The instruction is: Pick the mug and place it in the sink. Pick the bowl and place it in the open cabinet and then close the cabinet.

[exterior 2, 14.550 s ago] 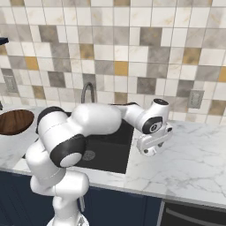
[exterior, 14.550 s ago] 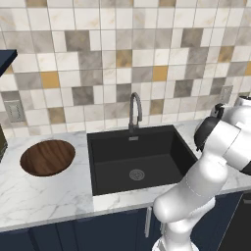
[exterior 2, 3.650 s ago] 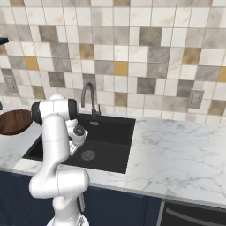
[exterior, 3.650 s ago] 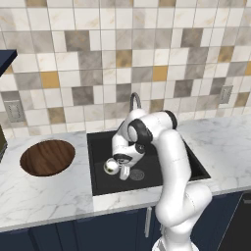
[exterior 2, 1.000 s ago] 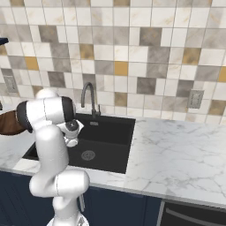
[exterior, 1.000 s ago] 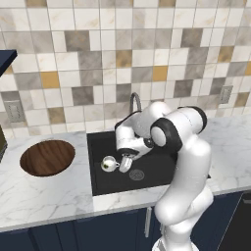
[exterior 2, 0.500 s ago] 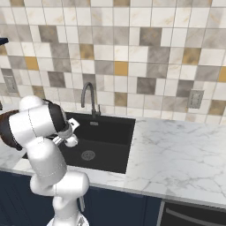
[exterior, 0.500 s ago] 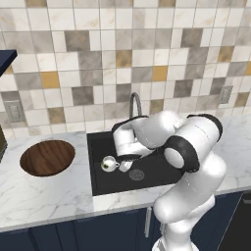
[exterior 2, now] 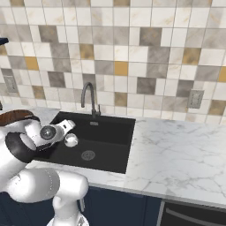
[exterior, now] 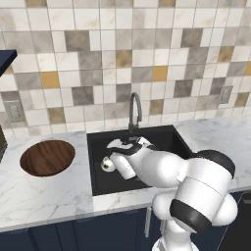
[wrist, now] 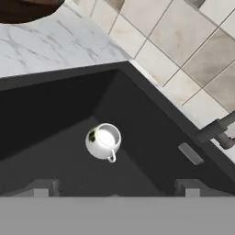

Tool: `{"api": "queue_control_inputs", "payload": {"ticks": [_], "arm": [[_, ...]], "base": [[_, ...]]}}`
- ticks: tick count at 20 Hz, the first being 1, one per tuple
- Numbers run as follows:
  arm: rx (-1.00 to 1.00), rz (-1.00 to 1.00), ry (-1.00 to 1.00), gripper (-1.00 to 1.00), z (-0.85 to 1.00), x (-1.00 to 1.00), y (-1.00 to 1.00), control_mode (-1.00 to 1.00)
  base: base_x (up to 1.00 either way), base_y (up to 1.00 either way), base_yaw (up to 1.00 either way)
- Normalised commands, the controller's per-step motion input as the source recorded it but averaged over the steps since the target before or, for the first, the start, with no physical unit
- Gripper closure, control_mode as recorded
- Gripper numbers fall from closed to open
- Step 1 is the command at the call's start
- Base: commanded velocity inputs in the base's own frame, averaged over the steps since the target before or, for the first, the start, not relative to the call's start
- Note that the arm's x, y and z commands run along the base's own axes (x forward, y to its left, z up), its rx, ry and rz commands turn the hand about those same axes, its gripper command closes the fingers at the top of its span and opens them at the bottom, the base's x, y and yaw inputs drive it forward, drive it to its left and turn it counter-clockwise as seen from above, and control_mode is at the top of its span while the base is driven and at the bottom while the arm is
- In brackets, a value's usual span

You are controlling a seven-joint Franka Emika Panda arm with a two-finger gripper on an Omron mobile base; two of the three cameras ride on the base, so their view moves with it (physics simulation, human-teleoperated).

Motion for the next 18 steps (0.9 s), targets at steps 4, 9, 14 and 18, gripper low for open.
{"api": "queue_control_inputs", "payload": {"ticks": [4, 9, 14, 18], "arm": [[0.06, -0.07, 0.01, -1.0, 1.0, 0.0, 0.0, -1.0], [0.08, -0.03, 0.06, -1.0, 0.95, 0.0, 0.0, -1.0], [0.14, -0.09, 0.12, -1.0, 0.74, -0.04, 0.0, -1.0], [0.2, -0.12, 0.23, -1.0, 0.71, -0.24, 0.0, -1.0]], "base": [[0.0, 0.0, 0.0], [0.0, 0.0, 0.0], [0.0, 0.0, 0.0], [0.0, 0.0, 0.0]]}}
